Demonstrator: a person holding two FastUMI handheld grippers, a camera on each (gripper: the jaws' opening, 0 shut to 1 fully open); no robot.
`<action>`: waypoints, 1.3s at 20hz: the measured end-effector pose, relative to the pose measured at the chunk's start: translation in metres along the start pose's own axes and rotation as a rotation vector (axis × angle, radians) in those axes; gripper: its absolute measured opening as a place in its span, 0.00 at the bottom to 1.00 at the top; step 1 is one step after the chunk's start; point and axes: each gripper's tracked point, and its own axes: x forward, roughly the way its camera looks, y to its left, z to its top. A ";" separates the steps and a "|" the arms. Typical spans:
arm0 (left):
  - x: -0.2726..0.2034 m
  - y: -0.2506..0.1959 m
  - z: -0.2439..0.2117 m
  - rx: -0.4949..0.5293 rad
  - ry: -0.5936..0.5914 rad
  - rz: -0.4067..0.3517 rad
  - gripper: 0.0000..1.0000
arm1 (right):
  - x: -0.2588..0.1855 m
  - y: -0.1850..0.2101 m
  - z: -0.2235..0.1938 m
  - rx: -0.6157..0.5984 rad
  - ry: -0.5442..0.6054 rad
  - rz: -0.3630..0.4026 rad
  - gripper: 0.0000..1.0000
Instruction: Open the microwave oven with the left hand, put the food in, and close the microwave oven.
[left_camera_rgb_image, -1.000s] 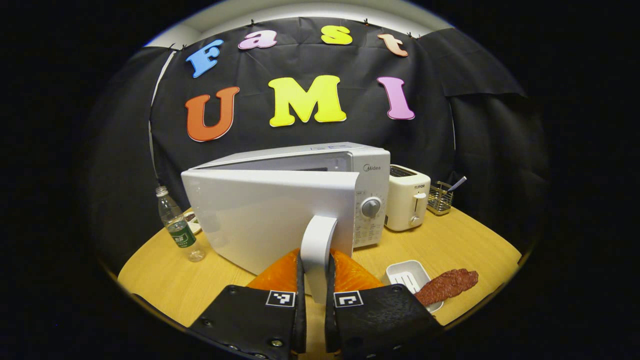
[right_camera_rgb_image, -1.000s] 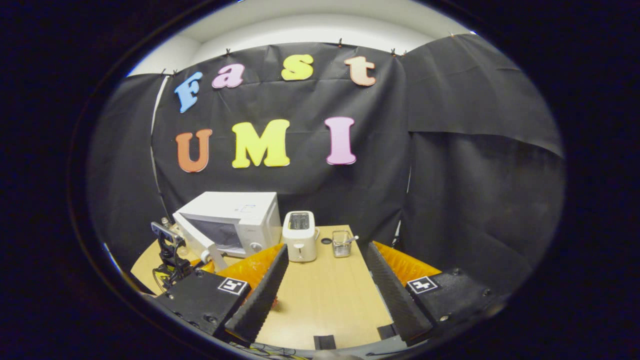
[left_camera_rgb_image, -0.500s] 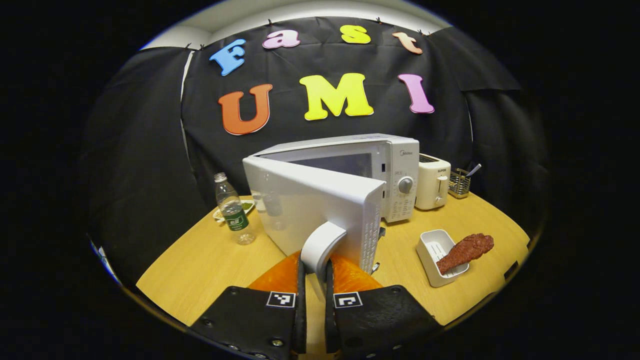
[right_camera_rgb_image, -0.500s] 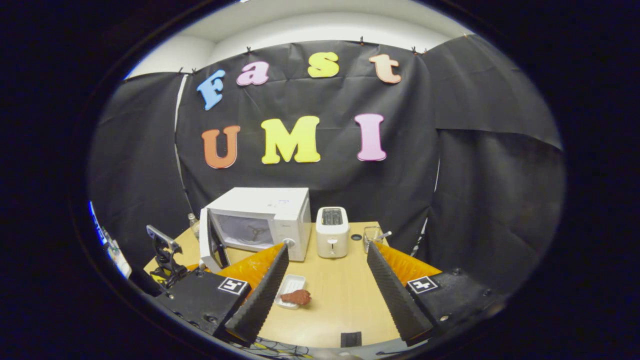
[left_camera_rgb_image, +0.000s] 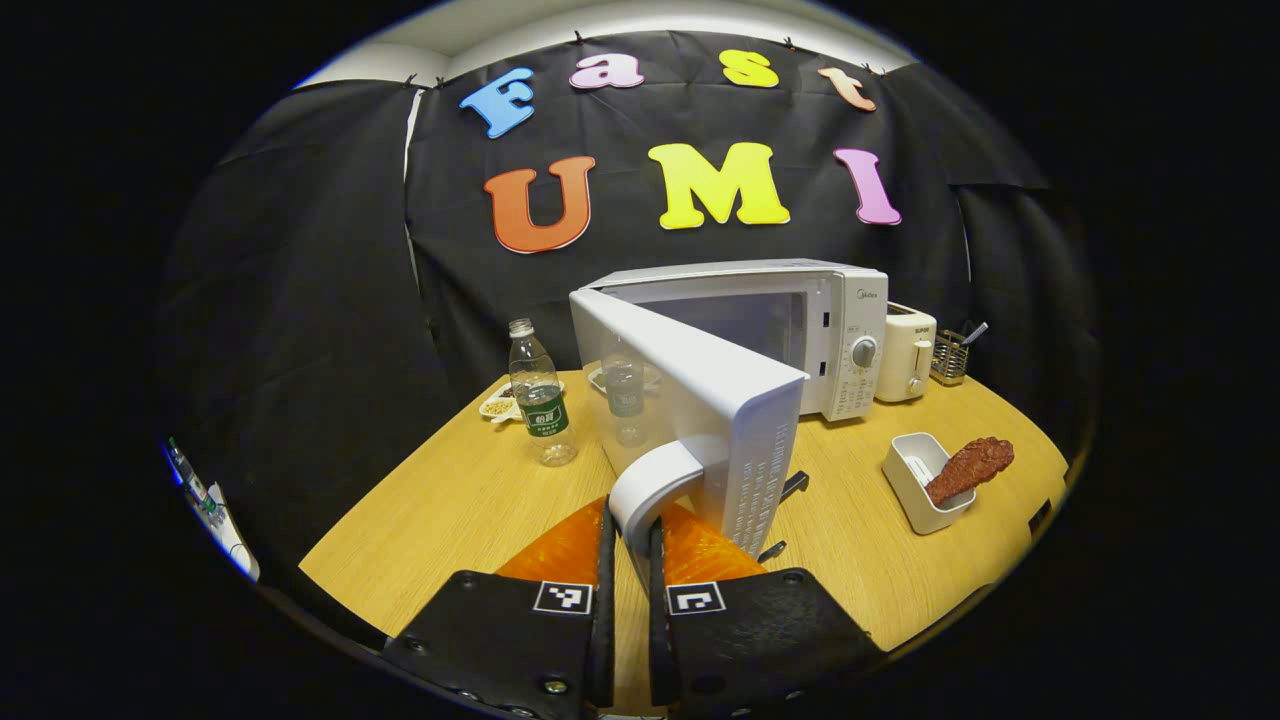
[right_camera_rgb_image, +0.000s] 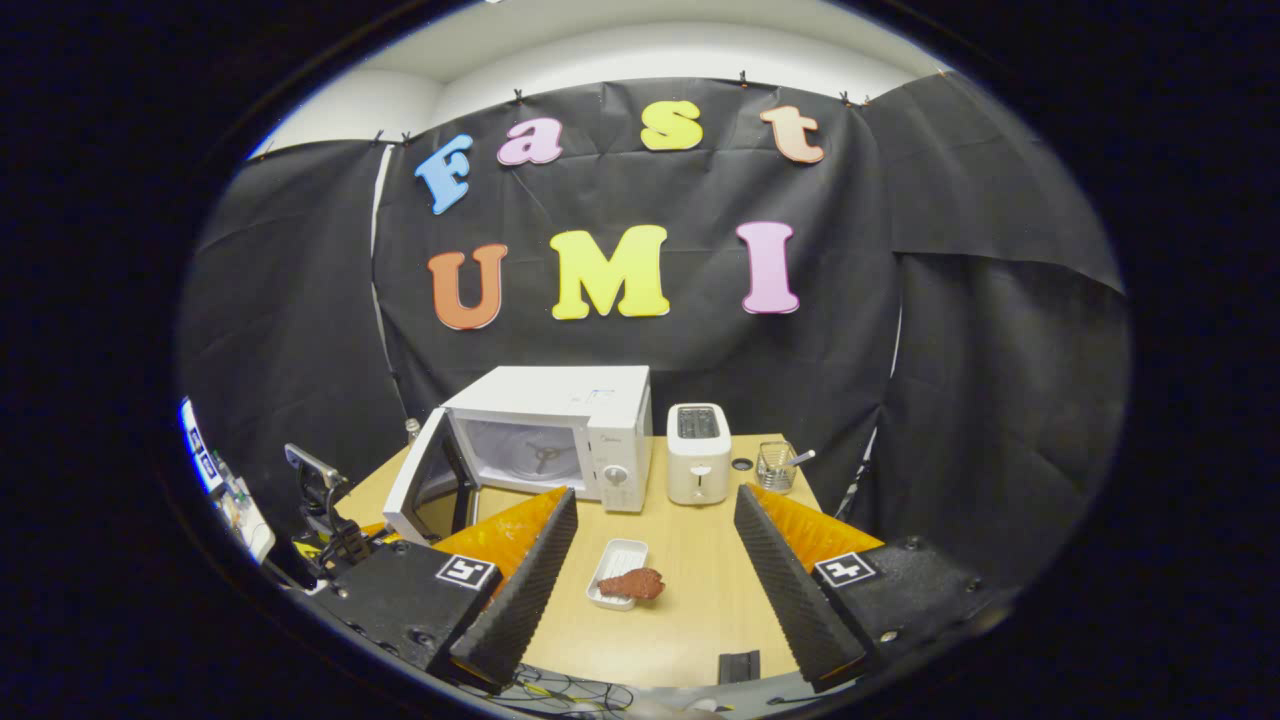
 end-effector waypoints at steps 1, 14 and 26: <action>0.000 0.005 -0.002 -0.005 0.005 0.000 0.13 | -0.001 0.005 -0.002 0.000 0.001 0.005 1.00; -0.011 0.056 -0.015 -0.071 0.059 -0.102 0.12 | -0.006 0.045 -0.020 0.001 0.031 0.039 1.00; -0.017 0.107 -0.018 -0.058 0.053 -0.088 0.96 | -0.002 0.072 -0.035 -0.017 0.048 0.067 1.00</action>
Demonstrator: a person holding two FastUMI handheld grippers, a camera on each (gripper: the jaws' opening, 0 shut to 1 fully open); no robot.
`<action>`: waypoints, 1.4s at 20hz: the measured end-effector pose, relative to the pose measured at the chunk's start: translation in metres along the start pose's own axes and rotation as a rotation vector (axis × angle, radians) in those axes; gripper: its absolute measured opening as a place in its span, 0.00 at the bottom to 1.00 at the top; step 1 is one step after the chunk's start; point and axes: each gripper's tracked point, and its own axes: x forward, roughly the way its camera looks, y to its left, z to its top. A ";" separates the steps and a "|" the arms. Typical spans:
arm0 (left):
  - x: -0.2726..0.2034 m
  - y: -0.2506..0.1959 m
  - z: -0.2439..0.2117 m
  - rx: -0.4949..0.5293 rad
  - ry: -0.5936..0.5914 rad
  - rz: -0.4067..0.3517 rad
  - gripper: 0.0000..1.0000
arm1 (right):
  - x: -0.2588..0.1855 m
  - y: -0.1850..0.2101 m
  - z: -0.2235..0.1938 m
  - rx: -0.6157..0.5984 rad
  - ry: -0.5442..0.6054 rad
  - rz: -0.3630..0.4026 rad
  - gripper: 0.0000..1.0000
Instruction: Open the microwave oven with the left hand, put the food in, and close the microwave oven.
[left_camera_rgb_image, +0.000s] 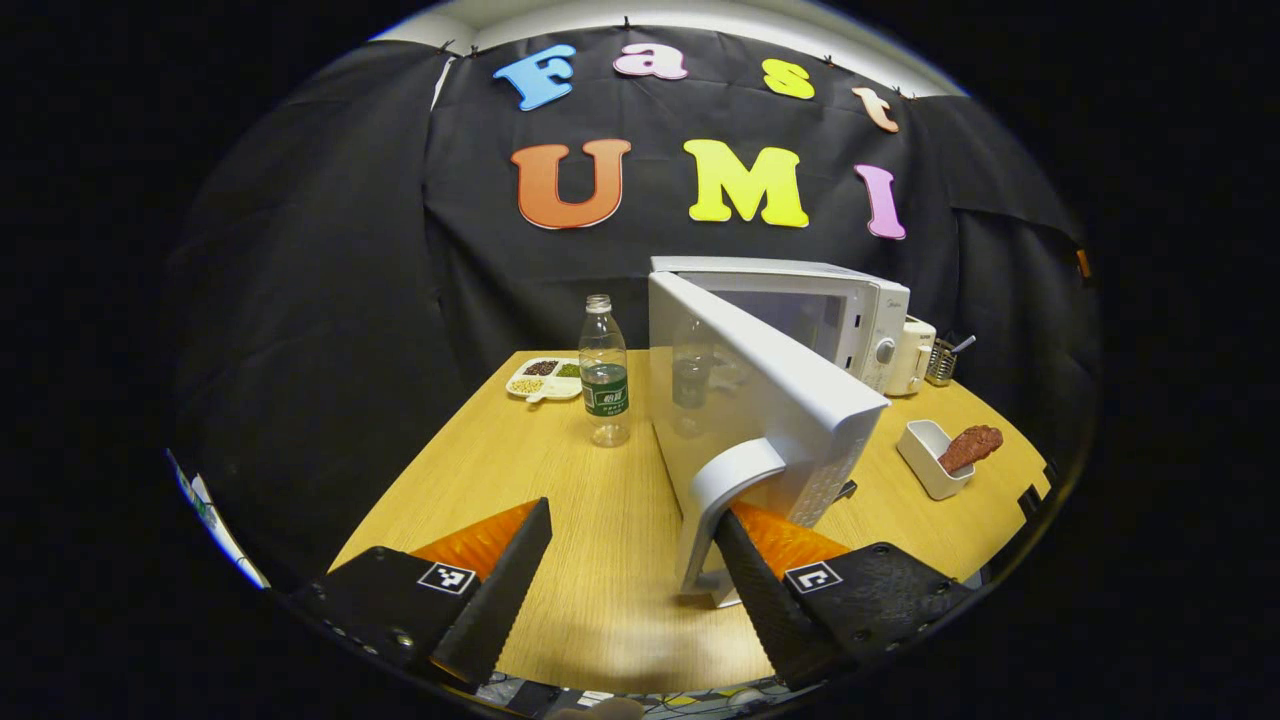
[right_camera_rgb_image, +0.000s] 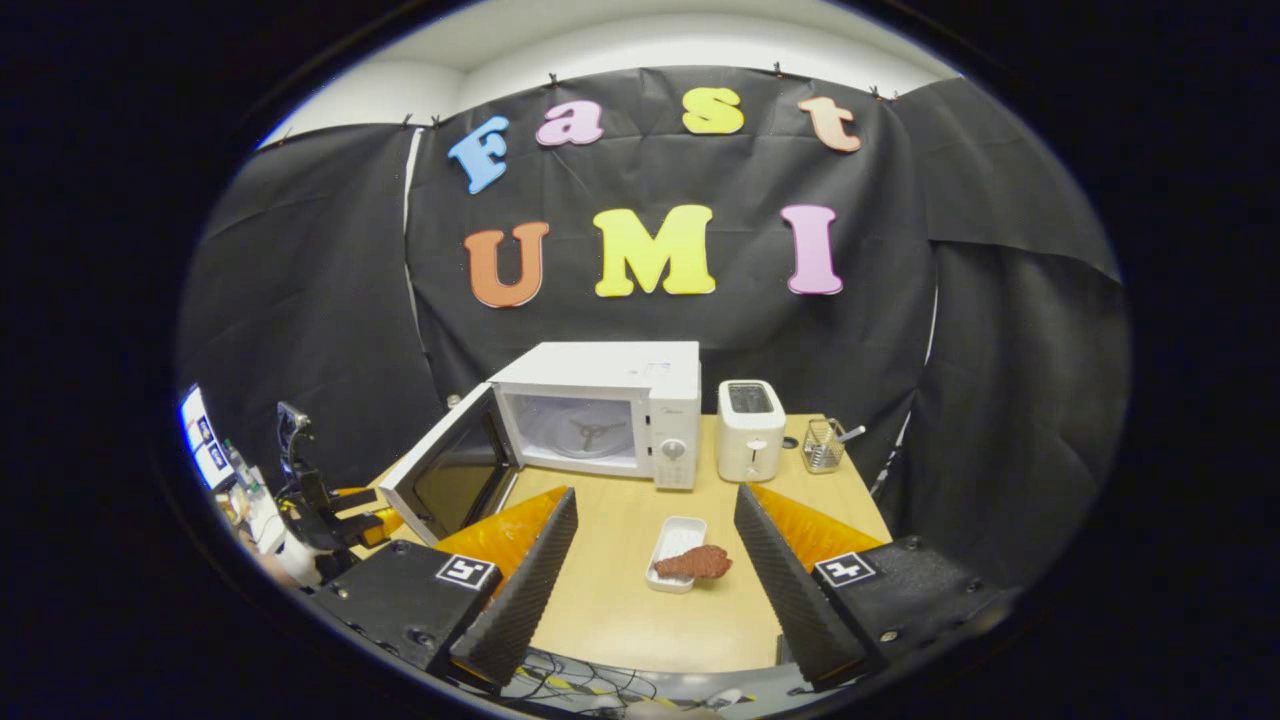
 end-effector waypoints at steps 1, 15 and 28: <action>-0.001 0.004 0.001 0.006 -0.003 0.010 0.96 | 0.002 0.000 -0.001 0.001 -0.001 0.001 1.00; -0.058 0.036 0.007 -0.002 -0.029 0.147 0.96 | 0.081 -0.057 -0.116 0.233 0.151 0.042 1.00; -0.071 -0.086 0.108 0.020 -0.116 0.143 0.96 | 0.212 -0.085 -0.214 0.578 0.463 0.257 0.87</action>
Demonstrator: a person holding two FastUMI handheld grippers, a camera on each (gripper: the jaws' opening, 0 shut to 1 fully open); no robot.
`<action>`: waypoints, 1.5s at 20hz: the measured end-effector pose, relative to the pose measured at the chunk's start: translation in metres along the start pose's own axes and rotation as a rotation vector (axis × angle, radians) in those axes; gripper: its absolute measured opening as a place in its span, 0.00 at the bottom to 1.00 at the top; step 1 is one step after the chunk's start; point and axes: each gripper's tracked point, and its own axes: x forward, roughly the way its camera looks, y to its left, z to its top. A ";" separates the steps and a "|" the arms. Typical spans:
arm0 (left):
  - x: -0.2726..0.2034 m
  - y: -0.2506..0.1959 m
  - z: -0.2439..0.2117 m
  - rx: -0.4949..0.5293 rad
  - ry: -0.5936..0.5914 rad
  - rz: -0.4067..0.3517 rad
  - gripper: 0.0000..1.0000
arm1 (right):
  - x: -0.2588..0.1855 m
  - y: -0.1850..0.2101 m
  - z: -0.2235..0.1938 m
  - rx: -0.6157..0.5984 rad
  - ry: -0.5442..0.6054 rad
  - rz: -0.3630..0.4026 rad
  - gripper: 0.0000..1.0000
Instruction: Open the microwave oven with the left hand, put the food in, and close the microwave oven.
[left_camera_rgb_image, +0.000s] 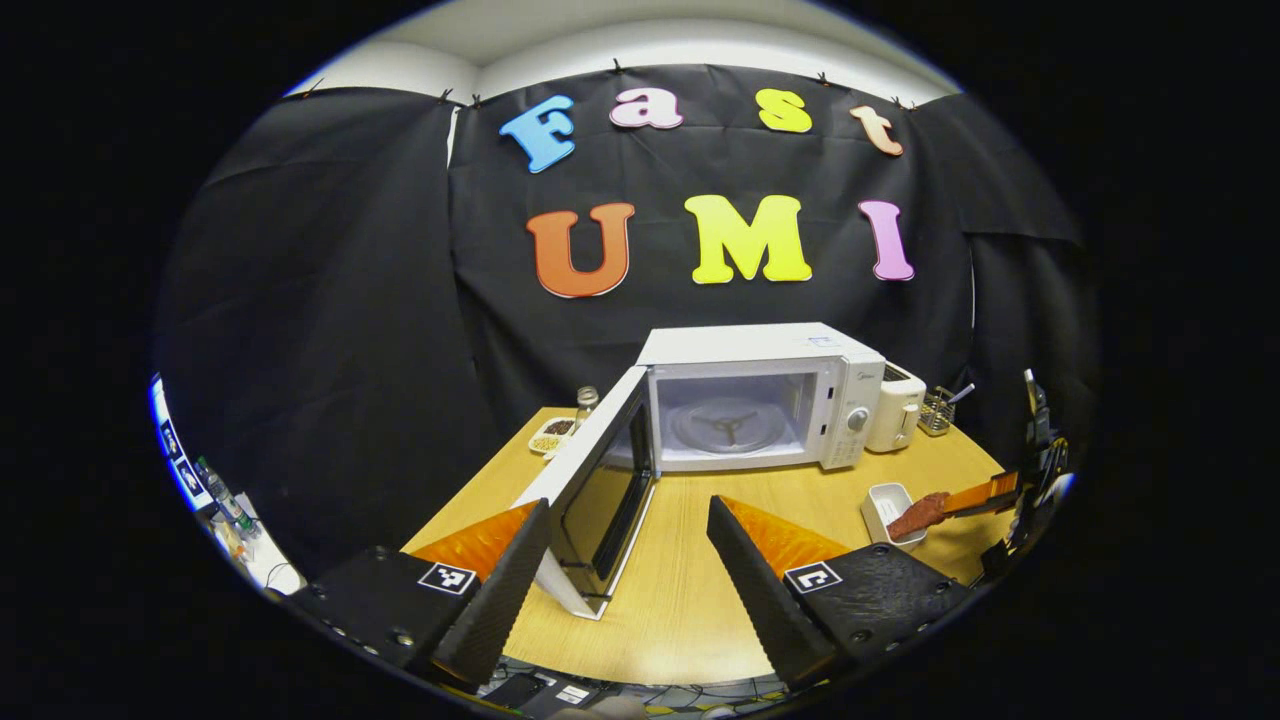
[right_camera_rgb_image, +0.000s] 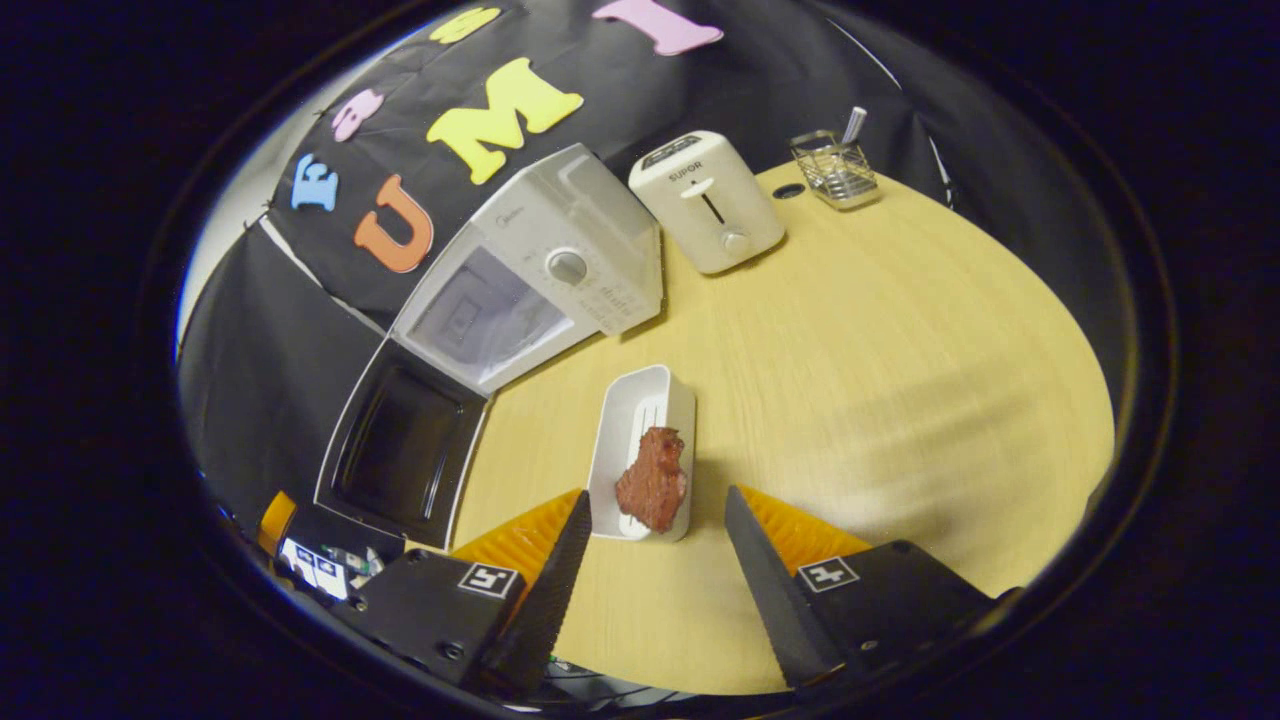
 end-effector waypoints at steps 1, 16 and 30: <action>0.002 -0.009 0.006 0.006 -0.004 0.005 0.96 | 0.008 0.000 0.004 0.020 0.024 0.019 0.81; -0.002 -0.058 0.029 -0.006 0.026 0.139 0.96 | 0.011 0.010 0.022 0.133 0.242 0.174 0.16; 0.000 -0.006 0.017 -0.021 0.044 0.056 0.96 | 0.041 0.144 0.060 0.143 0.002 0.280 0.16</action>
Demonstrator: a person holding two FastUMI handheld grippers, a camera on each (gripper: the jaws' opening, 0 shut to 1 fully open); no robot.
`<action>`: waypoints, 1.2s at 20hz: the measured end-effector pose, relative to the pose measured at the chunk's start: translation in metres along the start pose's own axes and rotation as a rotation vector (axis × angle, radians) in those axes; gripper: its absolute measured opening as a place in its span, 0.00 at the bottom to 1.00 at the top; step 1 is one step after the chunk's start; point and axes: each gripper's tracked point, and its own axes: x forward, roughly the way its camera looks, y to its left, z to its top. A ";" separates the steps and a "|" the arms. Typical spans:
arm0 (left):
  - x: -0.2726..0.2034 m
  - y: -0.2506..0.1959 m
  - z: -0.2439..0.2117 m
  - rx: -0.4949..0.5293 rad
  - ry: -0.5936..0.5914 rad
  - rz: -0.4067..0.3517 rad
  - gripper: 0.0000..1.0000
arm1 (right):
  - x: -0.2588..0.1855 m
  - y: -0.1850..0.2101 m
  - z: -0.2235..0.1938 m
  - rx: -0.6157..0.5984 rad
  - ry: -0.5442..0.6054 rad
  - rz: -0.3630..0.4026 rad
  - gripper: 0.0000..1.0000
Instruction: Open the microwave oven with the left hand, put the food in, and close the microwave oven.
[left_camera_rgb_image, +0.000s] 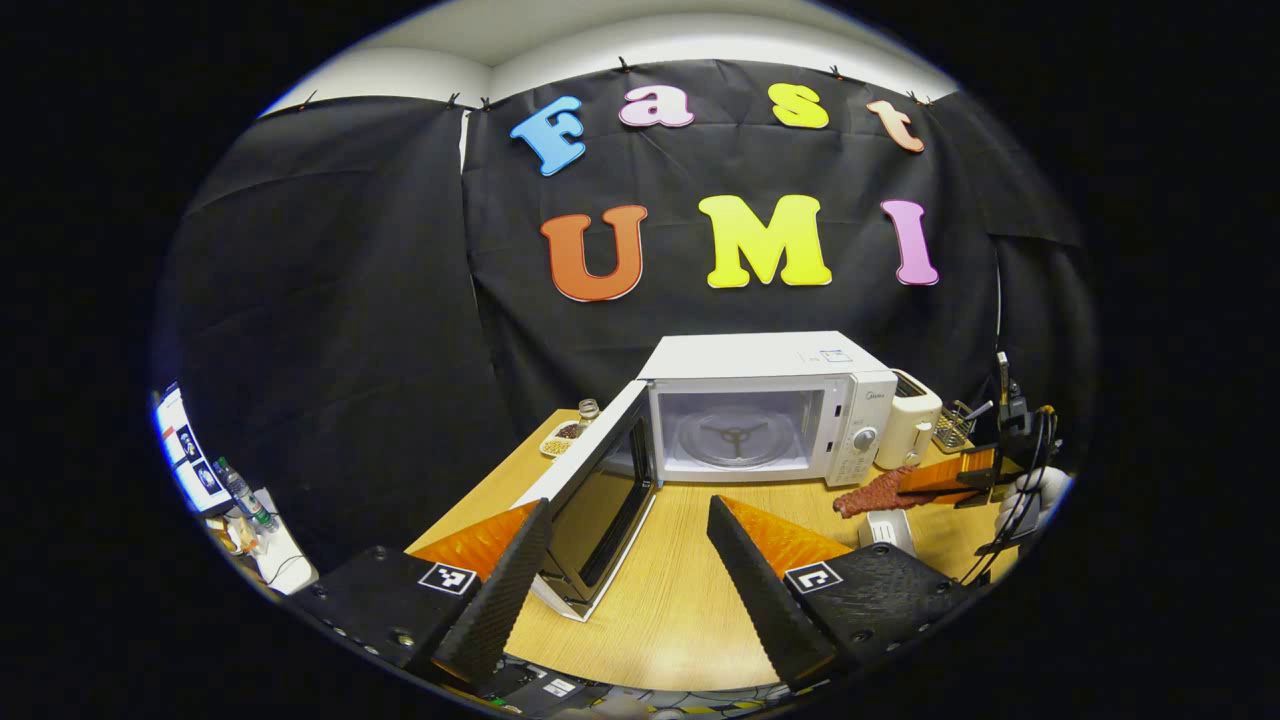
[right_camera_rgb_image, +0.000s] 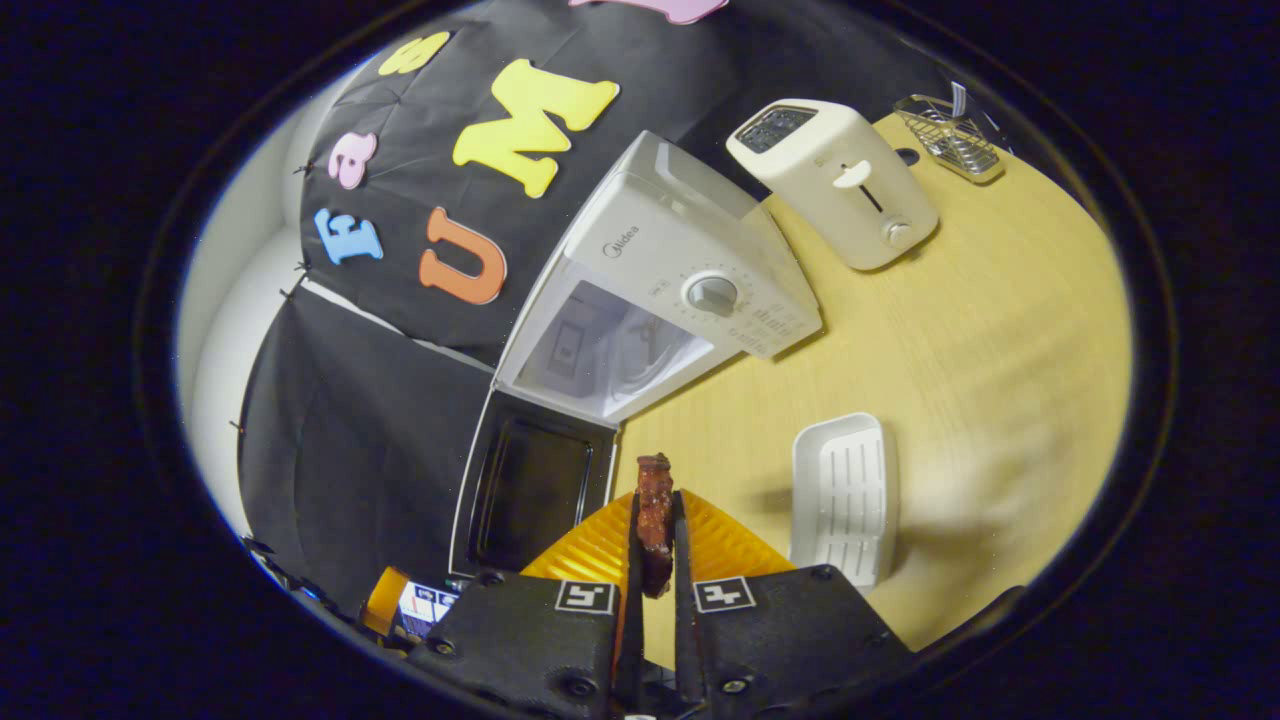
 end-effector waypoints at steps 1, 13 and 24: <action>0.002 0.006 0.000 0.005 0.001 -0.016 0.96 | 0.011 0.009 0.002 0.020 -0.044 -0.001 0.16; 0.038 0.060 -0.031 0.039 0.002 -0.189 0.96 | 0.199 0.070 0.039 0.252 -0.498 0.027 0.15; 0.045 0.094 -0.055 -0.006 -0.012 -0.219 0.96 | 0.302 0.029 0.066 0.282 -0.688 -0.124 0.16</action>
